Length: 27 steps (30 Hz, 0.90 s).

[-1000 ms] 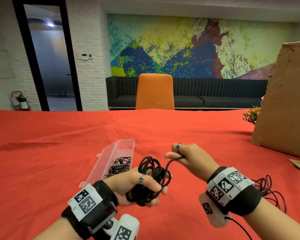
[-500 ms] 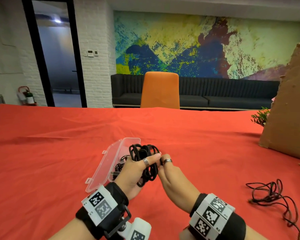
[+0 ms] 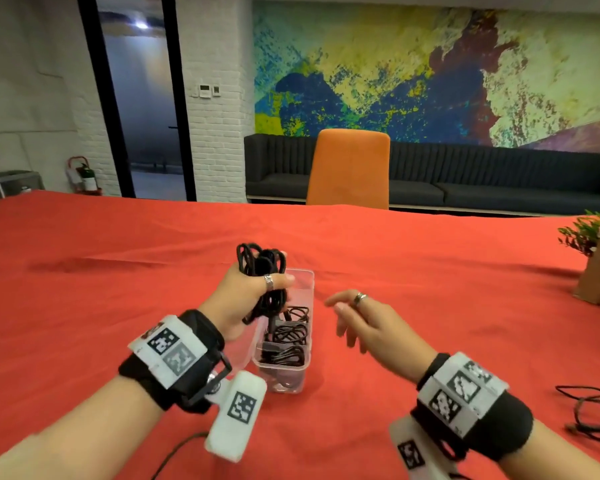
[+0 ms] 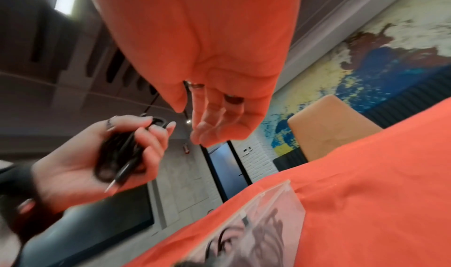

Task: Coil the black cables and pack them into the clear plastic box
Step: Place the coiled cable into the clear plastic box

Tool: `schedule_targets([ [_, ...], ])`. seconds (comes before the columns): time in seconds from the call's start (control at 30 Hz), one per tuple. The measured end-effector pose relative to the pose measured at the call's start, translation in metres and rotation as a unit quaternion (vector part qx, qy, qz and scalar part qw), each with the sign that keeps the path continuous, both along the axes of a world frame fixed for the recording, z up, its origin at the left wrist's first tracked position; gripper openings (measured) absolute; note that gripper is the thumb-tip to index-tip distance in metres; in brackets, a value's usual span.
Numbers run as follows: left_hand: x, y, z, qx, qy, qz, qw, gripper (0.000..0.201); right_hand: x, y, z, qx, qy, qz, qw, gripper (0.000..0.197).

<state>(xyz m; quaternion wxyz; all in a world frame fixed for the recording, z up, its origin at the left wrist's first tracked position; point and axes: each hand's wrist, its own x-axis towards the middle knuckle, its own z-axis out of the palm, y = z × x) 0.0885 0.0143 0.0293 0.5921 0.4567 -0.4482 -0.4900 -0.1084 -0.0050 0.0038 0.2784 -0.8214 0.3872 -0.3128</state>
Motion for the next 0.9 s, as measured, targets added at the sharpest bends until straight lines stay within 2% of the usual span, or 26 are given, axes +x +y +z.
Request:
schedule_targets([
  [0.07, 0.009, -0.015, 0.005, 0.001, -0.098, -0.023, 0.995, 0.012, 0.006, -0.027, 0.006, 0.015, 0.0, -0.024, 1.0, 0.016],
  [0.17, 0.015, -0.042, 0.008, 0.009, -0.216, -0.049, 0.975, 0.019, 0.02, -0.065, 0.007, 0.004, 0.059, -0.04, 0.997, 0.017],
  [0.27, 0.021, -0.073, 0.008, 0.01, -0.285, -0.063, 0.956, 0.018, 0.038, -0.097, -0.005, 0.004, 0.124, -0.056, 0.991, 0.024],
  [0.37, 0.022, -0.106, 0.01, 0.005, -0.35, -0.062, 0.935, 0.015, 0.054, -0.127, -0.017, 0.022, 0.102, -0.077, 0.992, 0.031],
  [0.43, 0.022, -0.126, 0.008, 0.007, -0.389, -0.053, 0.92, 0.021, 0.064, -0.147, -0.025, 0.035, 0.126, -0.081, 0.988, 0.036],
  [0.57, 0.026, -0.155, -0.006, 0.018, -0.411, -0.014, 0.911, 0.028, 0.079, -0.175, -0.055, 0.04, 0.303, -0.056, 0.95, 0.047],
  [0.7, 0.035, -0.163, -0.021, 0.046, -0.416, -0.005, 0.908, 0.023, 0.088, -0.189, -0.061, 0.018, 0.334, -0.066, 0.94, 0.031],
  [0.77, 0.038, -0.163, -0.025, 0.057, -0.413, -0.006, 0.909, 0.021, 0.089, -0.19, -0.055, -0.004, 0.37, -0.079, 0.926, 0.023],
  [0.9, 0.043, -0.154, -0.02, 0.063, -0.421, -0.02, 0.905, 0.021, 0.081, -0.182, -0.045, -0.057, 0.444, -0.093, 0.889, 0.026],
])
